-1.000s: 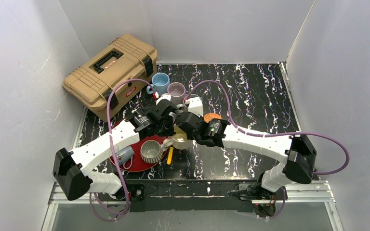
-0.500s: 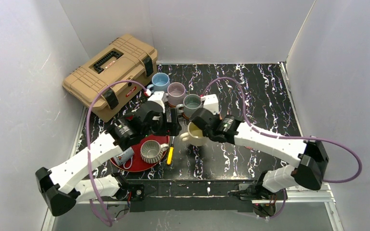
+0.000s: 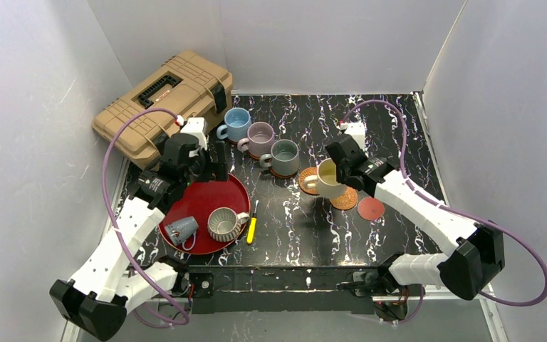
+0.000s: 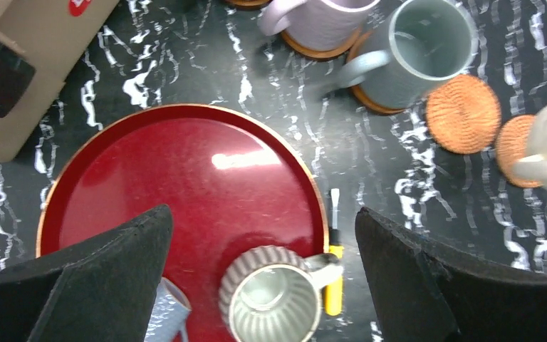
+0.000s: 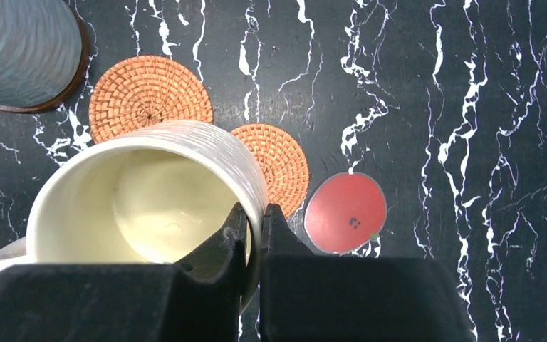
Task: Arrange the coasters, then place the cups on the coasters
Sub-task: Place the cup on the coaster.
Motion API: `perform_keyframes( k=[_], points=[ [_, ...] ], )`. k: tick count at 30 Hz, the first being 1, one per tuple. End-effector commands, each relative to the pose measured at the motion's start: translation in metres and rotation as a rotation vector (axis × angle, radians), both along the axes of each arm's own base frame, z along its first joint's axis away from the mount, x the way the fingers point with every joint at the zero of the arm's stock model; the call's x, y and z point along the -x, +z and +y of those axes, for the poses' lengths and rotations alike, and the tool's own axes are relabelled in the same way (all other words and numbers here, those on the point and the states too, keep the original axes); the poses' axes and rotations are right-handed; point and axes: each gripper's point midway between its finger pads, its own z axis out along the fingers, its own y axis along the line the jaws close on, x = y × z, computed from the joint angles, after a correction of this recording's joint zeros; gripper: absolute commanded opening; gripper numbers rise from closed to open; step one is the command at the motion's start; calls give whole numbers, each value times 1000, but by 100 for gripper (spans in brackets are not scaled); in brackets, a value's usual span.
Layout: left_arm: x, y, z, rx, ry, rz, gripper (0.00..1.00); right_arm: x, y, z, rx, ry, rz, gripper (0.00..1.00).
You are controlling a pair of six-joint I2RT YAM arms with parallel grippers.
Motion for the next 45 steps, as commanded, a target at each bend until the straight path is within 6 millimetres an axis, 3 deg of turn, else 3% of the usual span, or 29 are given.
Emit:
perform_keyframes(
  k=[1, 5, 14, 25, 45],
  points=[
    [-13, -16, 25, -130, 4, -88, 98, -34, 12, 18, -103, 51, -77, 1],
    [-20, -35, 43, -200, 63, -107, 98, -46, 3, 27, -117, 71, -77, 1],
    [-17, -36, 46, -224, 48, -122, 98, -67, -11, 48, -146, 130, -117, 1],
    [-15, -39, 46, -222, 45, -109, 98, -77, -31, 50, -107, 124, -105, 1],
    [-15, -43, 46, -230, 43, -95, 98, -85, -48, 47, -59, 101, -99, 1]
  ],
)
